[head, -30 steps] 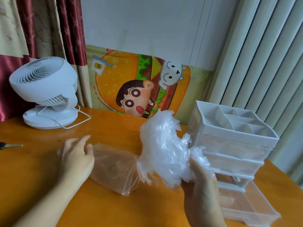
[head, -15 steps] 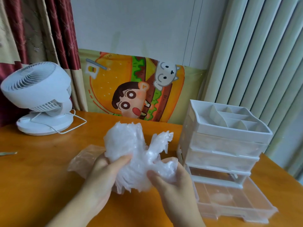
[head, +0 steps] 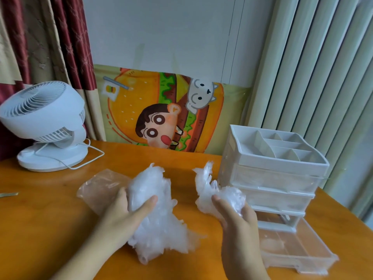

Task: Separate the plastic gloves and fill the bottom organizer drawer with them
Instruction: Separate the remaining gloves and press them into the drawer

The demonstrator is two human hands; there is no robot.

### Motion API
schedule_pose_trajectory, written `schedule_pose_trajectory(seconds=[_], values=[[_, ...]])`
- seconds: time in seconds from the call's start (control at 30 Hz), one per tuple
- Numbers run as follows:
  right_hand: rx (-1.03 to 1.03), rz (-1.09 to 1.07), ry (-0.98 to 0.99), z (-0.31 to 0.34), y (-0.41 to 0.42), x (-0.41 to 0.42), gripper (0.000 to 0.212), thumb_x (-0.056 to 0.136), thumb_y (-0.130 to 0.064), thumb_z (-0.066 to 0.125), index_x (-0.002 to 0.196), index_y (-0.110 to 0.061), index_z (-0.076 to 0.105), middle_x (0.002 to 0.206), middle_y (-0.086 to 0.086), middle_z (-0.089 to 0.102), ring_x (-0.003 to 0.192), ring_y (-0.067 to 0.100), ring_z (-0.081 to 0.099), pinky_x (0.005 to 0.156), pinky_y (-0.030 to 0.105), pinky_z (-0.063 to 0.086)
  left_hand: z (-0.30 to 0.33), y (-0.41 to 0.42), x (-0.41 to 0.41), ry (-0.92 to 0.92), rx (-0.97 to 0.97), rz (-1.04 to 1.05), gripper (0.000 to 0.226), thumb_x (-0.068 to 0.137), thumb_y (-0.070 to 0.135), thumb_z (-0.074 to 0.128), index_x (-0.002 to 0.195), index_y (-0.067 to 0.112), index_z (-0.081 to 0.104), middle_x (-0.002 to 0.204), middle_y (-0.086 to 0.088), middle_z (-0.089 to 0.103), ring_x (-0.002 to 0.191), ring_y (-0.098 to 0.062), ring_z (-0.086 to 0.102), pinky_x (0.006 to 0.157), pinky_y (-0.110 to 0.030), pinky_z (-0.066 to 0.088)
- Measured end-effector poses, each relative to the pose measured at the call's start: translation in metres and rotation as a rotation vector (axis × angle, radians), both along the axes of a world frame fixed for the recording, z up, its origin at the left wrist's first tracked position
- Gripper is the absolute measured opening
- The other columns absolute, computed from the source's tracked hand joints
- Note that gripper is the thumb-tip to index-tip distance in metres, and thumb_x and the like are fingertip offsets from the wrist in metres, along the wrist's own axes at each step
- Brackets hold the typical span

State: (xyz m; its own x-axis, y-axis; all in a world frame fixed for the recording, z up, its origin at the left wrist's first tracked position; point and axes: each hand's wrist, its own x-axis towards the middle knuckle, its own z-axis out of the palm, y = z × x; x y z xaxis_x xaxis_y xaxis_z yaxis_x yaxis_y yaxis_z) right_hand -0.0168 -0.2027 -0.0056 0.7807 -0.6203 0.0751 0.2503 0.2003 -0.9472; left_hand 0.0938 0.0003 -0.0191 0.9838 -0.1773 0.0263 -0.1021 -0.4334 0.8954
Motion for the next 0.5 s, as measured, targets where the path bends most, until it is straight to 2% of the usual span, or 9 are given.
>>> schedule_pose_trajectory(seconds=[0.03,0.1,0.17,0.2,0.27,0.33,0.37,0.43,0.5], values=[[0.131,0.054,-0.062,0.002,-0.002,-0.001,0.036,0.075,-0.017,0.084,0.110,-0.013,0.076,0.108,0.012,0.080,0.095,0.026,0.078,0.081,0.043,0.061,0.000,0.002,0.001,-0.039,0.075,0.030,0.095,0.077,0.078,0.063,0.151,0.026,0.034,0.146,0.005,0.051,0.130,-0.018,0.053,0.097,-0.034,0.049],[0.305,0.223,-0.176,0.010,-0.006,-0.002,0.019,0.081,-0.008,0.070,0.094,-0.001,0.082,0.106,0.021,0.077,0.083,0.027,0.076,0.063,0.035,0.062,0.003,0.005,-0.002,-0.190,0.157,0.119,0.095,0.080,0.080,0.055,0.155,0.028,0.026,0.159,0.000,0.036,0.143,-0.023,0.039,0.110,-0.045,0.044],[0.361,0.342,-0.211,0.014,-0.007,-0.006,0.018,0.087,-0.004,0.065,0.090,0.001,0.083,0.109,0.022,0.076,0.080,0.025,0.074,0.058,0.029,0.061,0.012,0.005,-0.009,-0.423,0.125,0.163,0.076,0.086,0.076,0.054,0.145,0.030,0.041,0.149,0.004,0.044,0.137,-0.016,0.043,0.106,-0.039,0.046],[0.363,0.385,-0.224,0.011,-0.007,-0.005,0.017,0.086,-0.003,0.069,0.096,0.003,0.081,0.114,0.023,0.076,0.082,0.025,0.074,0.059,0.028,0.061,0.016,0.004,-0.013,-0.481,0.014,0.129,0.067,0.084,0.075,0.057,0.135,0.031,0.050,0.138,0.009,0.055,0.127,-0.010,0.052,0.100,-0.031,0.050],[0.333,0.458,-0.231,0.010,-0.004,-0.003,0.029,0.082,-0.008,0.076,0.104,0.009,0.076,0.115,0.027,0.073,0.081,0.027,0.073,0.059,0.030,0.060,0.026,-0.003,-0.027,-0.293,-0.345,-0.091,0.067,0.074,0.071,0.066,0.126,0.030,0.061,0.121,0.011,0.071,0.114,-0.008,0.067,0.090,-0.023,0.056],[0.280,0.523,-0.229,0.008,0.001,-0.002,0.037,0.081,-0.012,0.079,0.106,0.013,0.071,0.107,0.029,0.071,0.075,0.027,0.070,0.058,0.031,0.058,0.027,-0.016,-0.037,0.040,-0.605,-0.370,0.070,0.077,0.062,0.075,0.131,0.019,0.063,0.124,-0.004,0.074,0.115,-0.023,0.071,0.096,-0.036,0.057],[0.245,0.544,-0.216,0.006,0.003,-0.001,0.039,0.084,-0.013,0.078,0.108,0.016,0.068,0.104,0.030,0.071,0.074,0.028,0.069,0.058,0.031,0.057,0.025,-0.021,-0.041,0.129,-0.670,-0.456,0.063,0.082,0.054,0.077,0.128,0.013,0.066,0.122,-0.016,0.073,0.114,-0.034,0.071,0.096,-0.044,0.057],[0.178,0.563,-0.179,0.004,0.007,-0.001,0.045,0.086,-0.014,0.077,0.110,0.021,0.064,0.100,0.031,0.070,0.073,0.029,0.067,0.055,0.032,0.052,0.023,-0.027,-0.046,0.186,-0.756,-0.457,0.044,0.080,0.038,0.082,0.115,0.013,0.073,0.110,-0.029,0.073,0.102,-0.044,0.073,0.087,-0.047,0.061],[0.125,0.494,-0.132,0.003,0.009,0.001,0.051,0.083,-0.016,0.080,0.111,0.021,0.061,0.098,0.032,0.069,0.073,0.032,0.065,0.052,0.033,0.049,0.022,-0.027,-0.044,0.143,-0.747,-0.340,0.046,0.072,0.031,0.090,0.112,0.016,0.074,0.104,-0.024,0.076,0.097,-0.040,0.075,0.080,-0.046,0.060]])
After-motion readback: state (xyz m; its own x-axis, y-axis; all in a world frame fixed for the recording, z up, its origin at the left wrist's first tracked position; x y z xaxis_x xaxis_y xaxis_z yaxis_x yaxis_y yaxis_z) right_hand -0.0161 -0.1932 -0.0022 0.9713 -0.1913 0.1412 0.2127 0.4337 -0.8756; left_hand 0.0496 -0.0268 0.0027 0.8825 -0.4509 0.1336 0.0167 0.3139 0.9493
